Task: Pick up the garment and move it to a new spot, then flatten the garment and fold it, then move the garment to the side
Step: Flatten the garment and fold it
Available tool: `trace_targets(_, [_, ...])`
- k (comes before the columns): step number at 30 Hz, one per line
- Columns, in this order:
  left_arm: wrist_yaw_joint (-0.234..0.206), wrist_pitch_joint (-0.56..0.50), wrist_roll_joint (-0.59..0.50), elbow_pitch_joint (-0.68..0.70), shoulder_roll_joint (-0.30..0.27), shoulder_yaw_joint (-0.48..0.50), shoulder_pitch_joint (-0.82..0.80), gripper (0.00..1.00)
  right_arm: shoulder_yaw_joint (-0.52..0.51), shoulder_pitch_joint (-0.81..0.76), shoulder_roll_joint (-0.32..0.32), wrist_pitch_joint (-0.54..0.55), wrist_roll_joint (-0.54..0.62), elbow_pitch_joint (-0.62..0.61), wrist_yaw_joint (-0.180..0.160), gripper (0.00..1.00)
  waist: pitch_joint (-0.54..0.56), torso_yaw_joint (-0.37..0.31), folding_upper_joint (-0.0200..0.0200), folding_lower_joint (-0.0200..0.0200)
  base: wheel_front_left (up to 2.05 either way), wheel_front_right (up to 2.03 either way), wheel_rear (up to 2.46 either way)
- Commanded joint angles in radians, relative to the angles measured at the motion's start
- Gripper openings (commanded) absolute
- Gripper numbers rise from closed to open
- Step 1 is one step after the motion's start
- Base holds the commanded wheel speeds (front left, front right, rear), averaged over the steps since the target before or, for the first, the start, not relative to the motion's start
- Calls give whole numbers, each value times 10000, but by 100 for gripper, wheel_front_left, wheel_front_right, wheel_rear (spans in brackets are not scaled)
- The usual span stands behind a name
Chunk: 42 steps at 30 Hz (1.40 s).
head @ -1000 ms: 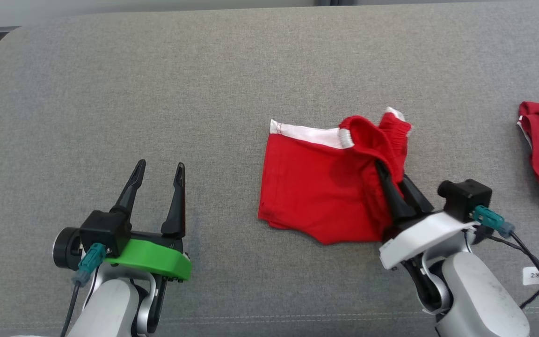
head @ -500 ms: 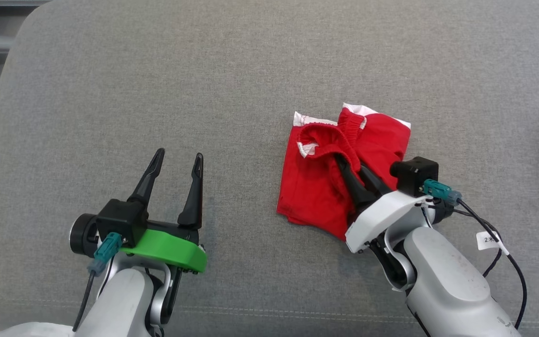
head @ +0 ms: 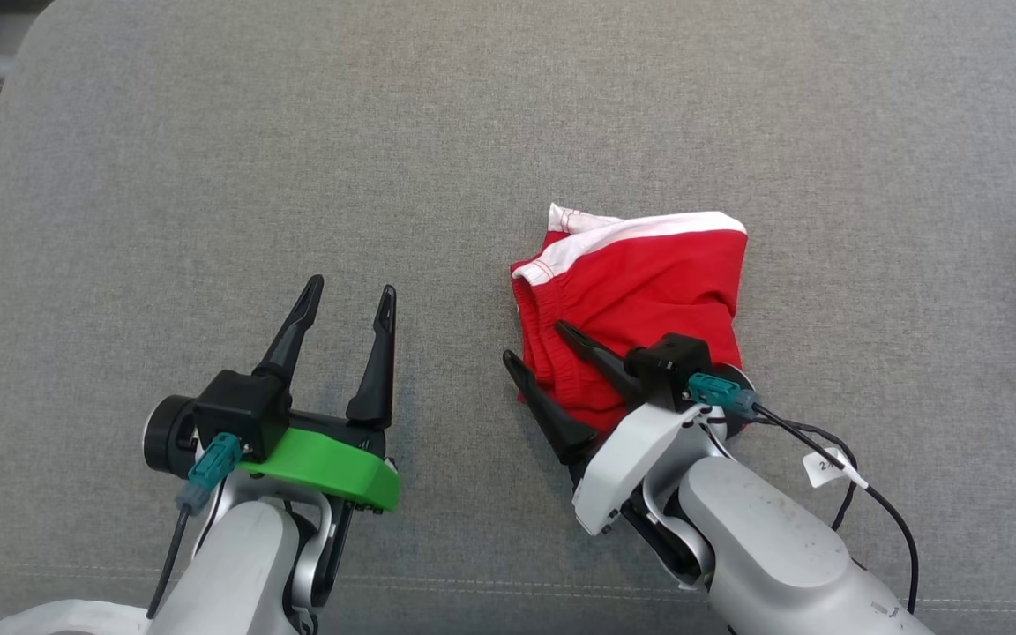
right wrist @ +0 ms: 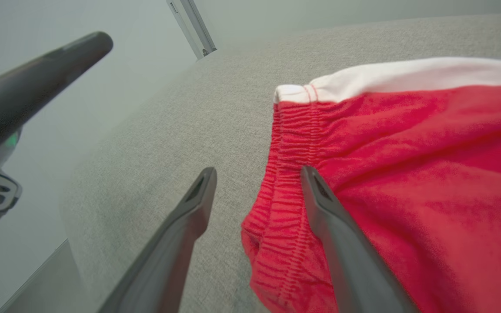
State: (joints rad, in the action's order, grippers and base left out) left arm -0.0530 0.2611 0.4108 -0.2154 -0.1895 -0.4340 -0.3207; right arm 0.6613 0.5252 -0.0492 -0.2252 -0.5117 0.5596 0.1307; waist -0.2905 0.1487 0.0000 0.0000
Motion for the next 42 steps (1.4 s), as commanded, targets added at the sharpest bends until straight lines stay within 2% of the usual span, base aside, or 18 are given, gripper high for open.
trace_targets(1, [36,46,-133,-27,35,-9,-124,100,65,182,-43,-103,151,36,-2,100,42,-10,0,0,0,0,0])
trace_targets(4, [37,47,-135,-33,31,19,-55,100,45,219,-43,-190,423,49,-2,100,109,-52,0,0,0,0,0])
trace_targets(8, [-18,46,-139,0,-13,85,34,100,-634,61,-32,-338,689,-455,-2,100,230,-131,0,0,0,0,0])
trace_targets(19, [-478,39,-26,301,-385,668,549,100,-4130,-1935,-345,-397,2038,-2997,-2,100,869,-811,0,0,0,0,0])
trace_targets(26, [-732,40,93,535,-559,1009,902,100,-5646,-3081,-568,-307,2626,-3848,-2,100,1151,-1181,0,0,0,0,0])
trace_targets(32, [-896,-27,94,574,-601,992,1208,100,-6059,-4040,-774,109,3001,-4286,-2,100,1477,-1304,0,0,0,0,0])
trace_targets(42, [-1002,-187,180,629,-680,924,1486,100,-6119,-5058,-907,612,3072,-4981,-2,100,1683,-1260,0,0,0,0,0])
